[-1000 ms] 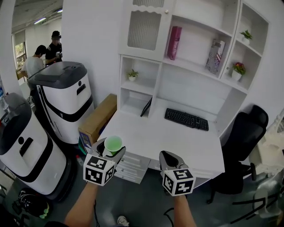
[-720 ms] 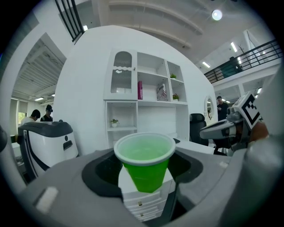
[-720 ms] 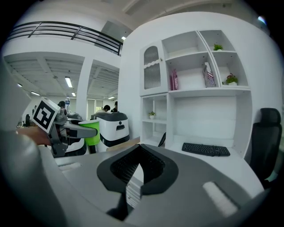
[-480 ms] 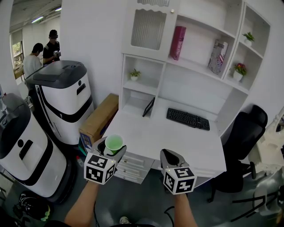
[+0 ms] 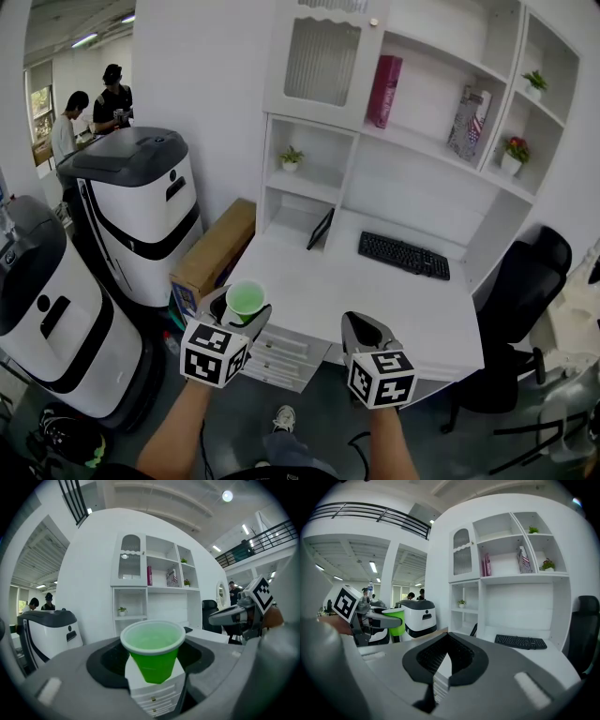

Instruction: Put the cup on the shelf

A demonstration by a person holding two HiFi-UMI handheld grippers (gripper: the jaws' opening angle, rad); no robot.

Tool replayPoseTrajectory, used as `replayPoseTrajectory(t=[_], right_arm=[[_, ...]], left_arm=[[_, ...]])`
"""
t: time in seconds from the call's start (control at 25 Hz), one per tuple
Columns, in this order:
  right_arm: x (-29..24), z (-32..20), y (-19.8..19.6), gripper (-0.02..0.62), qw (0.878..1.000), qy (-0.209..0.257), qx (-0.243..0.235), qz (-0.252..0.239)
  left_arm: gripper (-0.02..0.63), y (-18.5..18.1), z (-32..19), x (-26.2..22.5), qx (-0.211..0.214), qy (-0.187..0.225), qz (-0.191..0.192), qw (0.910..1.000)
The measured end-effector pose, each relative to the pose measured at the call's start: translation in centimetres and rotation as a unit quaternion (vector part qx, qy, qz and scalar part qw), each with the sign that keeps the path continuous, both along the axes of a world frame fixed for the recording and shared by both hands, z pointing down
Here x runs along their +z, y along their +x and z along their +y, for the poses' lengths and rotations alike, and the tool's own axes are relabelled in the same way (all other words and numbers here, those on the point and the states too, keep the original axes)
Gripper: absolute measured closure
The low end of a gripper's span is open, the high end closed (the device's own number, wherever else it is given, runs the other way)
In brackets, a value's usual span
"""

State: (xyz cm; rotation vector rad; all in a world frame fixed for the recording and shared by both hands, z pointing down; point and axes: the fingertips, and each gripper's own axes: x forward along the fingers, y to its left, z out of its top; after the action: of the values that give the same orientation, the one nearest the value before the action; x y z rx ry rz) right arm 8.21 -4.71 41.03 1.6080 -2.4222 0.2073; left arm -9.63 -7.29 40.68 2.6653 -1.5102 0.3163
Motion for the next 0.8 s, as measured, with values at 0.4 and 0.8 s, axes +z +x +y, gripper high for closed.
replayPoseTrajectory(t=[0.4,0.8], right_arm=[[0.2,-5.5,-0.1,0.572,1.0,0.007,0.0,-0.011],[-0.7,-13.9,0.9,0.572,1.0,0.011,-0.002,-0.011]], left_arm=[[0.293,0.1,-5.3,0.3,0.005,0.002,-0.014,0.9999],[0.293,1.6,-13.7,-0.7,0.009,0.007,-0.02,0.9997]])
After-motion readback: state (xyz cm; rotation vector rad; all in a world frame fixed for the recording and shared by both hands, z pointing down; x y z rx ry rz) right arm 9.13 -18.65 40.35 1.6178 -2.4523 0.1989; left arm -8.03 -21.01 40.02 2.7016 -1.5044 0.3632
